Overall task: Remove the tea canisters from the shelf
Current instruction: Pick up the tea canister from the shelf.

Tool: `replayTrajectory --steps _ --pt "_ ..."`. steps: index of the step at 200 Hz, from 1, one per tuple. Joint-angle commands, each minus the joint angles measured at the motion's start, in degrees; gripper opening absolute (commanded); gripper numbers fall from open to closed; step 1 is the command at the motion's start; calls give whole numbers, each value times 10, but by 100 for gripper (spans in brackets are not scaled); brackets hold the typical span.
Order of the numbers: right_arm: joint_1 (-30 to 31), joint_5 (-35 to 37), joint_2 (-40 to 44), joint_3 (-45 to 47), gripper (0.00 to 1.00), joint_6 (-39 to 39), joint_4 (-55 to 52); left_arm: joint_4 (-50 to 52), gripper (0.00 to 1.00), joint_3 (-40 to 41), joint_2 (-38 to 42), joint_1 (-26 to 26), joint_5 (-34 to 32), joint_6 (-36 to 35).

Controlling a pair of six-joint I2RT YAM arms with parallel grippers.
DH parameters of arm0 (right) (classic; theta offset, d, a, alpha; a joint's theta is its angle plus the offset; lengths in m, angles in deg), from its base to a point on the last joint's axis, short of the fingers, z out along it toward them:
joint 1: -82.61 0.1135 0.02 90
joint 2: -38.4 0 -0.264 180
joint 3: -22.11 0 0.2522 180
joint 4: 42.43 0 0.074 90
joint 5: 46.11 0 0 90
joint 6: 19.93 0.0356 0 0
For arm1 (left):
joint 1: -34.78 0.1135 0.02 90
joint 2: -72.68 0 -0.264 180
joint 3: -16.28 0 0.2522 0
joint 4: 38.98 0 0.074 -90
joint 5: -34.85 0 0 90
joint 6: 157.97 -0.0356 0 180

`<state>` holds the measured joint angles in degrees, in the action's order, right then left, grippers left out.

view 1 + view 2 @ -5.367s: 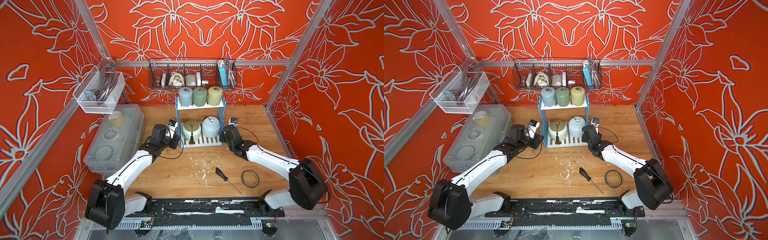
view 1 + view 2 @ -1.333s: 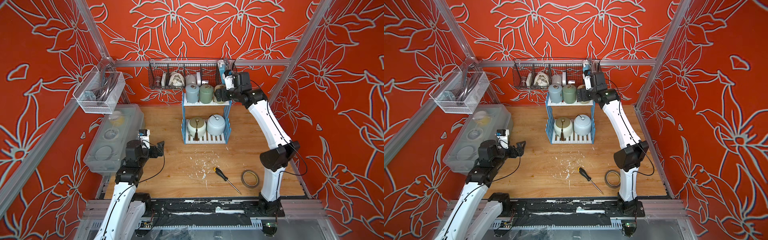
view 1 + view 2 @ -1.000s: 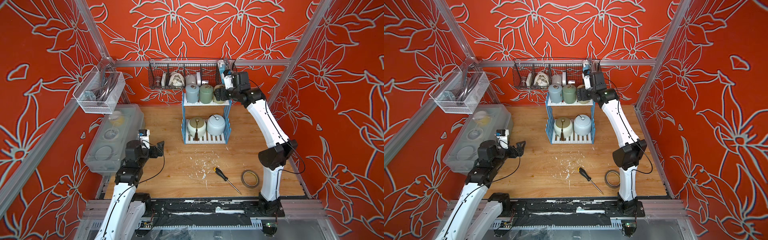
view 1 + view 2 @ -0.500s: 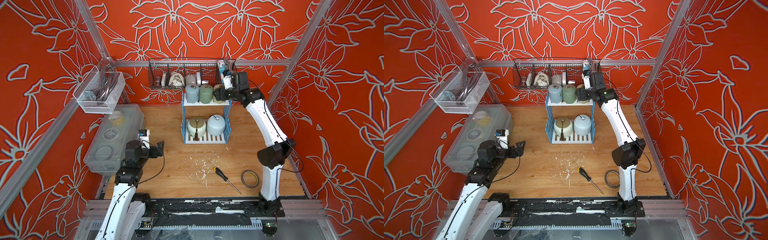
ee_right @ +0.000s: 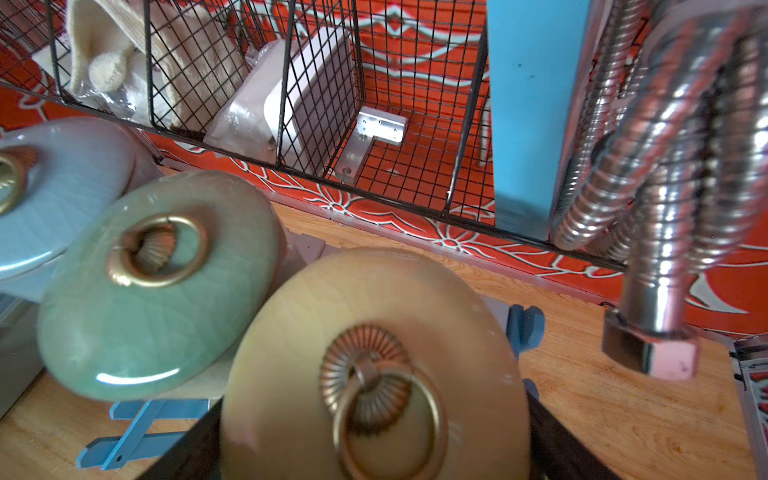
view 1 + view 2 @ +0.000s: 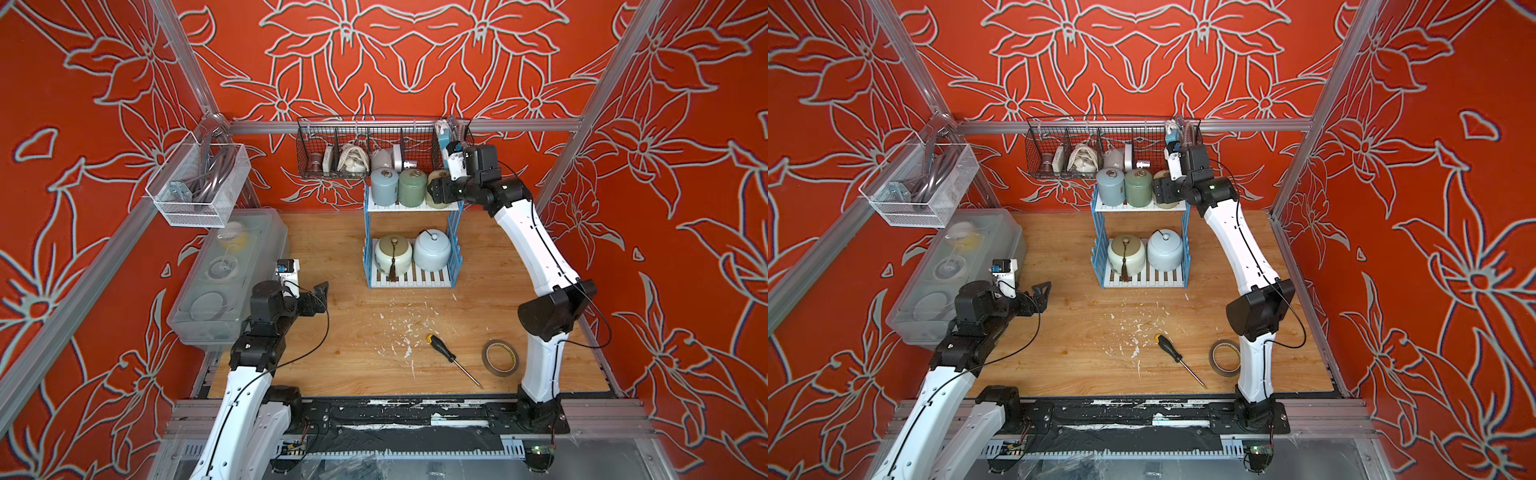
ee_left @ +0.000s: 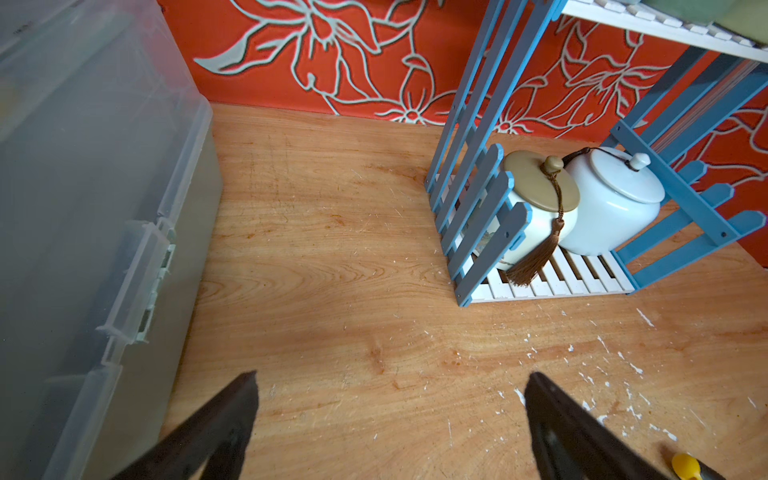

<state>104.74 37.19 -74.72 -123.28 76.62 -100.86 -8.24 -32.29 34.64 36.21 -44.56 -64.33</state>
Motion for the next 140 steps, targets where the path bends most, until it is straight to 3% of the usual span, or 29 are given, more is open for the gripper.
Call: replayTrajectory --steps 1,66,140 --pt "1 -3 50 5 60 2 32 -16 99 6 5 -3 3 -8" --pt "1 0 110 72 55 4 92 -17 99 3 10 -2 5 -7" --pt "1 11 235 198 48 -2 164 -14 99 4 15 -7 -3 -11"
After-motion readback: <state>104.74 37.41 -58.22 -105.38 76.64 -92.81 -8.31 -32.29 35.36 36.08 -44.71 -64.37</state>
